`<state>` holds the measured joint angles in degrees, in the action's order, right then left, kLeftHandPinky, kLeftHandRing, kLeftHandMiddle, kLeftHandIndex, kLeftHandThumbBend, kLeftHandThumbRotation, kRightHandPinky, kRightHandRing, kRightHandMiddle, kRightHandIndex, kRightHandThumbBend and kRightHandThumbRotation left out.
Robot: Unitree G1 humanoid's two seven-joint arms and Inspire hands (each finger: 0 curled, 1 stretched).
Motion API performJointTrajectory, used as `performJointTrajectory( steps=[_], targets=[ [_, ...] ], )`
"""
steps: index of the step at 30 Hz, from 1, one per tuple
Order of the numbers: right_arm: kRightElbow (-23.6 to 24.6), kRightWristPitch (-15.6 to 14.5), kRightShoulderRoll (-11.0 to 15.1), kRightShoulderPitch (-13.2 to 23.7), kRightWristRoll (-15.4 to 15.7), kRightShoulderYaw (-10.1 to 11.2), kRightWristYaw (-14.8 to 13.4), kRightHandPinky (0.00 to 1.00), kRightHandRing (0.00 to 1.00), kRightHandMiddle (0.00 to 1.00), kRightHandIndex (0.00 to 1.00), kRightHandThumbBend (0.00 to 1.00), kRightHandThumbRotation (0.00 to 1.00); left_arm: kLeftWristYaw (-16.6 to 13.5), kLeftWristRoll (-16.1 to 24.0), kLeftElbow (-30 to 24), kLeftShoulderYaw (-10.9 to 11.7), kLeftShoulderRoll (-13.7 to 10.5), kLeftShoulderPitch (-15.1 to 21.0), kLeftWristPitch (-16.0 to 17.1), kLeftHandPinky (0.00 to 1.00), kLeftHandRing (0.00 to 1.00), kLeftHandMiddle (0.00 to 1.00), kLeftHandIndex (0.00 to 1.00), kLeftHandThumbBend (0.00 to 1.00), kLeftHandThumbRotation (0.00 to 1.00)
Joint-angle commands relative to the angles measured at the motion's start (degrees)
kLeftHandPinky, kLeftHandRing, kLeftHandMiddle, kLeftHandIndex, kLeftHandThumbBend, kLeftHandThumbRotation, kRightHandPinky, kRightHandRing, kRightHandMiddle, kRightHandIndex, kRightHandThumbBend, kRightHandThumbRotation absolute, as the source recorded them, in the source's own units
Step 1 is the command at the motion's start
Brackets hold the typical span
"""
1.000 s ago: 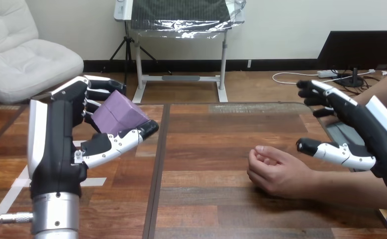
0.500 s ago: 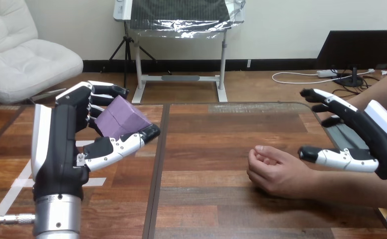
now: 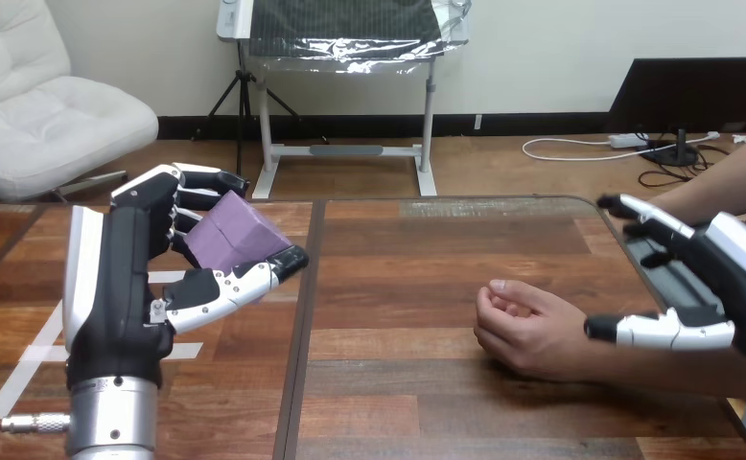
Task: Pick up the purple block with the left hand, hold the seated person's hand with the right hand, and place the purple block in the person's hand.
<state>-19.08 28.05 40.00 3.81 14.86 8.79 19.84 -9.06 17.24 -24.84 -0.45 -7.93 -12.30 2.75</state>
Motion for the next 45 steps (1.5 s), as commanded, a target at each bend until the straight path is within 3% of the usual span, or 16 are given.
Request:
performJointTrajectory(
  steps=[1, 17, 24, 30, 45],
  targets=[
    [-1.76, 0.59, 2.69, 5.49, 1.68, -1.42, -0.44, 0.81, 0.92, 0.95, 0.95, 1.00, 0.48, 0.03, 1.02, -0.04, 0.13, 0.12, 3.00, 0.97, 0.29, 0.35, 0.40, 0.41, 0.72, 0.00],
    [-2.66, -2.16, 5.20, 6.48, 4.77, -3.37, 0.44, 0.93, 0.93, 0.94, 0.96, 1.00, 0.36, 1.18, -0.50, 0.12, 0.11, 0.58, 2.88, 1.35, 0.28, 0.34, 0.39, 0.41, 0.73, 0.00],
    [-3.69, -2.15, 6.94, 7.38, 8.81, -5.33, -0.66, 0.96, 0.93, 0.94, 0.95, 1.00, 0.32, 1.12, -0.59, 0.35, 0.05, 0.77, 2.84, 1.21, 0.29, 0.35, 0.40, 0.42, 0.72, 0.00],
    [-4.53, -2.87, 7.57, 8.12, 12.21, -6.86, -1.28, 0.97, 0.93, 0.94, 0.94, 1.00, 0.26, 0.88, 0.27, 0.73, -0.04, 0.57, 2.83, 1.66, 0.28, 0.34, 0.39, 0.41, 0.72, 0.00],
    [-8.02, -3.19, 7.98, 9.91, 15.89, -9.91, -1.63, 0.94, 0.90, 0.91, 0.90, 1.00, 0.14, 1.18, 0.24, 1.30, 0.15, 0.44, 2.67, 2.63, 0.26, 0.32, 0.38, 0.41, 0.72, 0.00]
  ],
)
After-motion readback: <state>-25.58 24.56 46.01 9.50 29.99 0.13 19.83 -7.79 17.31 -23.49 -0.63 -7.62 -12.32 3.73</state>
